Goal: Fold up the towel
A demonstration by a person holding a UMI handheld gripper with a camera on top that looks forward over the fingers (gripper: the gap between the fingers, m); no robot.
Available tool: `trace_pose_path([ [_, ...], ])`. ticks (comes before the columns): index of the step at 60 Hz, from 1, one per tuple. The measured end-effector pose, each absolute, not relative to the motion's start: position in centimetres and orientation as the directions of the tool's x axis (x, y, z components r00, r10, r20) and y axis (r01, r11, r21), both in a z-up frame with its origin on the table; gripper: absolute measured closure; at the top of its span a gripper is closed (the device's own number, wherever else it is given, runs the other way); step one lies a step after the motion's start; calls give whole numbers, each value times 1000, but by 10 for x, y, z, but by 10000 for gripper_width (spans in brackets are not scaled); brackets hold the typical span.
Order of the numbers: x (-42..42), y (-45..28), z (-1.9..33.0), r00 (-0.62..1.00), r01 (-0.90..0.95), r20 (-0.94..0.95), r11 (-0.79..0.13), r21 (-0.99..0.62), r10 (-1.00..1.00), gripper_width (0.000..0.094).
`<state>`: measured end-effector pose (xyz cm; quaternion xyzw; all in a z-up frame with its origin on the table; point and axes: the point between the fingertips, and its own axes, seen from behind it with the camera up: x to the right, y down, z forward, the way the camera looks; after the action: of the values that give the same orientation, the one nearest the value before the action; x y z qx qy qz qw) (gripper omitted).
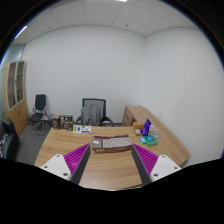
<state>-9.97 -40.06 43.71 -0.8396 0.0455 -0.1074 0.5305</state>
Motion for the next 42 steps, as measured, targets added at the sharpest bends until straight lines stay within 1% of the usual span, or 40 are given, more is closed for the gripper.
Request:
trace_pose_path([
  [3,-101,-402,431,974,34,129,-444,-895,-186,80],
  [9,-97,-399,405,975,23,126,-482,-876,-184,83],
  [17,-88,-385,348,979,11,119,-540,-842,-165,81],
  [25,-90,-356,271,985,18,118,-614,-789,-122,80],
  [32,-103,-308,207,993,41,104,-653,-756,-59,77],
  [42,-123,-201,141,998,68,64,-639,-766,29,78],
])
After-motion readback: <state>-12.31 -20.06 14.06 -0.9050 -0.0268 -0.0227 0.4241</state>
